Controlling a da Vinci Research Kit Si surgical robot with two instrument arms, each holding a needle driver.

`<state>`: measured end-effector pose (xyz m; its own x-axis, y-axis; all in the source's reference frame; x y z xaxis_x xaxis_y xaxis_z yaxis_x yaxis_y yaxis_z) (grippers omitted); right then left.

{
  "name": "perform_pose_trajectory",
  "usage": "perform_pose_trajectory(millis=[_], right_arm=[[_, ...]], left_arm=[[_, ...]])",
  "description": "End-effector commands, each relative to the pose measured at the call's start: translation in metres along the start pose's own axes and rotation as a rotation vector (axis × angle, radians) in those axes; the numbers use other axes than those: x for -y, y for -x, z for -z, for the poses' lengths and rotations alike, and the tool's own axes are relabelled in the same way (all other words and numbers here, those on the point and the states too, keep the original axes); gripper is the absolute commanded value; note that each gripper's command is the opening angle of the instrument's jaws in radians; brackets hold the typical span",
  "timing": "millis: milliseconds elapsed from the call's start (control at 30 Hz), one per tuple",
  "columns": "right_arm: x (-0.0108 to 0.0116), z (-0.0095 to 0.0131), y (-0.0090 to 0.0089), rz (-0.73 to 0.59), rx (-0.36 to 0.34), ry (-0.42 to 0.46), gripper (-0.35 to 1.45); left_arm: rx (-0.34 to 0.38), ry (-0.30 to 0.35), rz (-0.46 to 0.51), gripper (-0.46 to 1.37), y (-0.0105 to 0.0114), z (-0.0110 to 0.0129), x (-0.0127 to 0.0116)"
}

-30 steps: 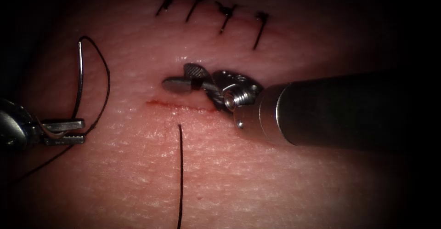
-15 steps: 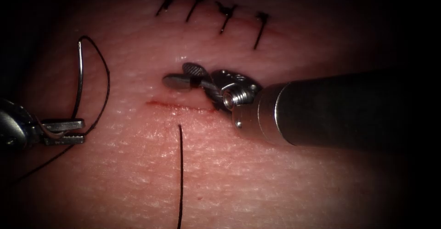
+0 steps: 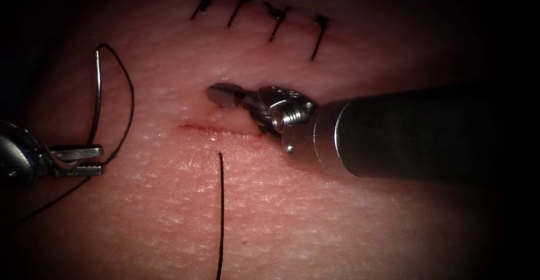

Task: Wound Closure
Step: Use the right hand to grab the suture tail and lengthen it

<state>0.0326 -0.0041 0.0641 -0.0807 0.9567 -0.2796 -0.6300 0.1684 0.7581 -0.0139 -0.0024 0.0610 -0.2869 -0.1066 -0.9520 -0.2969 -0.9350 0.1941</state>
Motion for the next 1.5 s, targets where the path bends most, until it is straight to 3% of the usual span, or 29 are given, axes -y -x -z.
perform_pose_trajectory(millis=[33,467,933,1500], right_arm=[[0.0001,0.0001,-0.0003,0.005,-0.01,-0.004,-0.35],[0.0026,0.0023,-0.0052,0.062,-0.14,-0.014,-0.35],[0.0038,0.0036,-0.0078,0.219,-0.164,-0.013,-0.35],[0.0045,0.0051,-0.0096,0.208,-0.196,0.002,-0.35]], left_arm=[[-0.002,0.009,0.0,-0.35,0.0,0.0,0.0],[-0.002,0.009,0.0,-0.35,0.0,0.0,0.0],[-0.002,0.009,0.0,-0.35,0.0,0.0,0.0],[-0.002,0.009,0.0,-0.35,0.0,0.0,0.0]])
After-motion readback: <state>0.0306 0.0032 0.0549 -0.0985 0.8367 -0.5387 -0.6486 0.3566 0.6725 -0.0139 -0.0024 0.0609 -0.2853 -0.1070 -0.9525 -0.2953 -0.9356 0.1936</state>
